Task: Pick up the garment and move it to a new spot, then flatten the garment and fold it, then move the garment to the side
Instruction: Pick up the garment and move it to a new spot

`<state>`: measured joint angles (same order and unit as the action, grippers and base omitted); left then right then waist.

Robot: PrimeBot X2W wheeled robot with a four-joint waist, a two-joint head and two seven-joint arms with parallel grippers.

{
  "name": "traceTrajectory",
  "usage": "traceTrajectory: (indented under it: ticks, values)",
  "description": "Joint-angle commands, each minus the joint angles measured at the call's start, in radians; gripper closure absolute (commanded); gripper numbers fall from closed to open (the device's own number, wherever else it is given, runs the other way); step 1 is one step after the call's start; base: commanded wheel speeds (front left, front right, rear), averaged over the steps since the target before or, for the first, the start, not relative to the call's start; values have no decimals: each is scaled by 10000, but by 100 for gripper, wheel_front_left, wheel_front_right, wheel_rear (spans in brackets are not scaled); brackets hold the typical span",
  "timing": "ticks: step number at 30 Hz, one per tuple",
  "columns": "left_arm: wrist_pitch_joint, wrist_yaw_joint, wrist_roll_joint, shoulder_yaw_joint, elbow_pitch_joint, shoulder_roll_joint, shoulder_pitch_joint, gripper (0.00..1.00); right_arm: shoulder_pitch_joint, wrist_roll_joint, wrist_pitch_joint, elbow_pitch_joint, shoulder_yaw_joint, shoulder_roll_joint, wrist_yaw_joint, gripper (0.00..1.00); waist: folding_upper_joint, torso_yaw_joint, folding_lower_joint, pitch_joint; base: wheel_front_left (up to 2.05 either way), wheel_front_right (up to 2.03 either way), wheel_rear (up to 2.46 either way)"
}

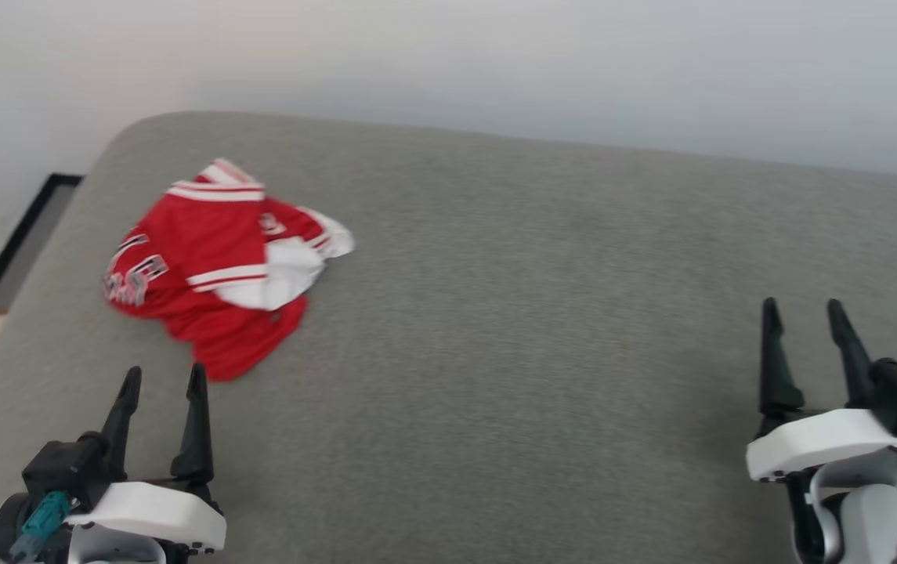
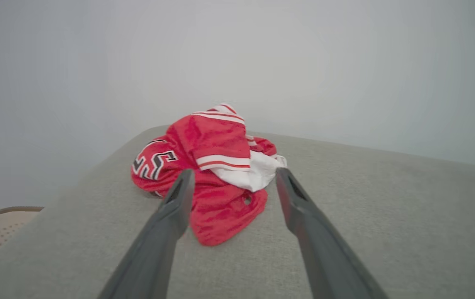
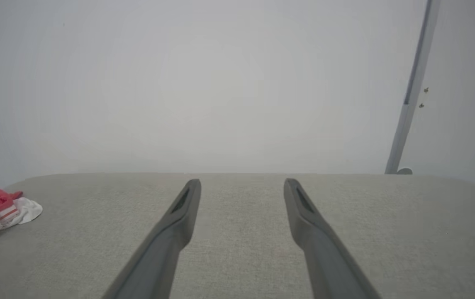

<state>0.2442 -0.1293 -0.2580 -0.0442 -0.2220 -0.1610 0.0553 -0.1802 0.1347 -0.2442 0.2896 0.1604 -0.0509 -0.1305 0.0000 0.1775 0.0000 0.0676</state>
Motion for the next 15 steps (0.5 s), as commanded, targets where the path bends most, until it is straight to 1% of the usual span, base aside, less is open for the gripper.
traceTrajectory:
  ticks: [1,3,4,5,9,15]
  values:
    - [97,-22,245,-76,-19,66,14,0,-103,-202,-101,46,-157,1,-4,0,0,595,0,3,0,0,0]
    - [135,-22,383,-221,-73,120,-57,0,-127,-254,-139,138,-399,-1,-4,0,0,992,0,-9,0,0,0]
    - [135,-22,383,-221,-73,120,-57,0,-127,-254,-139,138,-399,-1,-4,0,0,992,0,-9,0,0,0]
    - [159,-13,450,-338,-93,139,-120,0,-153,-285,-162,220,-579,-4,-2,0,0,1163,0,-22,0,0,0]
    - [219,-10,796,-622,-145,302,-331,0,-200,-374,-232,510,-1204,-3,-2,0,0,2025,0,-103,0,0,0]
    - [224,-10,873,-1096,-101,624,-671,0,-352,-42,-224,783,-1811,-3,-2,0,0,3104,0,-196,0,0,0]
